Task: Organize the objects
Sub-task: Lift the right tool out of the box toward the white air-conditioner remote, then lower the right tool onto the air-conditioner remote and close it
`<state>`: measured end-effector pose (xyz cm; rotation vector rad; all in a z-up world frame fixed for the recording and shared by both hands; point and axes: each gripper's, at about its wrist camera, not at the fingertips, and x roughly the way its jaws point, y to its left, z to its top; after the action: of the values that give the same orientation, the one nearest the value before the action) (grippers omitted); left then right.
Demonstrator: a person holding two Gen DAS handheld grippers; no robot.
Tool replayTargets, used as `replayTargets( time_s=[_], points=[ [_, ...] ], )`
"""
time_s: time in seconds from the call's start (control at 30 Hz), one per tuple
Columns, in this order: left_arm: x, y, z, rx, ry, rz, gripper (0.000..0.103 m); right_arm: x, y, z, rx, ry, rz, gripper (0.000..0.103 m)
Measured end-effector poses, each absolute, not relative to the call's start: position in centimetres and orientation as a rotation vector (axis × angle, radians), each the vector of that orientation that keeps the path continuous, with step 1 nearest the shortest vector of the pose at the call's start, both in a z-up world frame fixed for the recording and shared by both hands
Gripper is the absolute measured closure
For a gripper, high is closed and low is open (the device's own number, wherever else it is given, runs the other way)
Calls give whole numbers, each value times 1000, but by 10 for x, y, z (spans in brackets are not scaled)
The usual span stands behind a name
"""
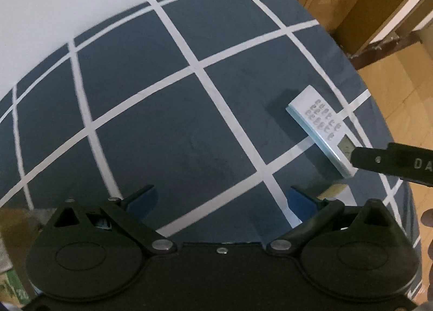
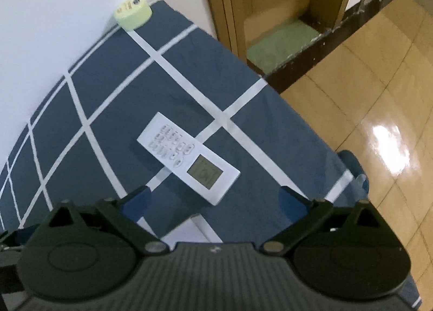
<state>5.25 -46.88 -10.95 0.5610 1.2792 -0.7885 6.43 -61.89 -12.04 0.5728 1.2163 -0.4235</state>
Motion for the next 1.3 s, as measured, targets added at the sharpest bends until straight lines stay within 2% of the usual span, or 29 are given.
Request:
replayTargets(
  time_s=[0.07,0.27,0.43,0.5,1.0,1.3],
  points=[
    [55,-473,-116,574,1289,-793,0,68,-620,-129,581,1230,-425,14],
    [64,-476,-128,577,1311,-789,0,76,-621,-147,579,1265,-431,26],
    [66,-476,-131,576,1322,-781,0,78,-617,-155,572,1290,-415,46],
    [66,-477,-131,573,1323,-781,0,77,-617,-157,556,1293,-417,50],
    [53,-511,-130,570,1323,-831,0,78,-656,-150,538,1243,-450,50],
    [50,-540,-134,548,1338,-883,0,99,-670,-139,612,1213,-340,35]
  ],
)
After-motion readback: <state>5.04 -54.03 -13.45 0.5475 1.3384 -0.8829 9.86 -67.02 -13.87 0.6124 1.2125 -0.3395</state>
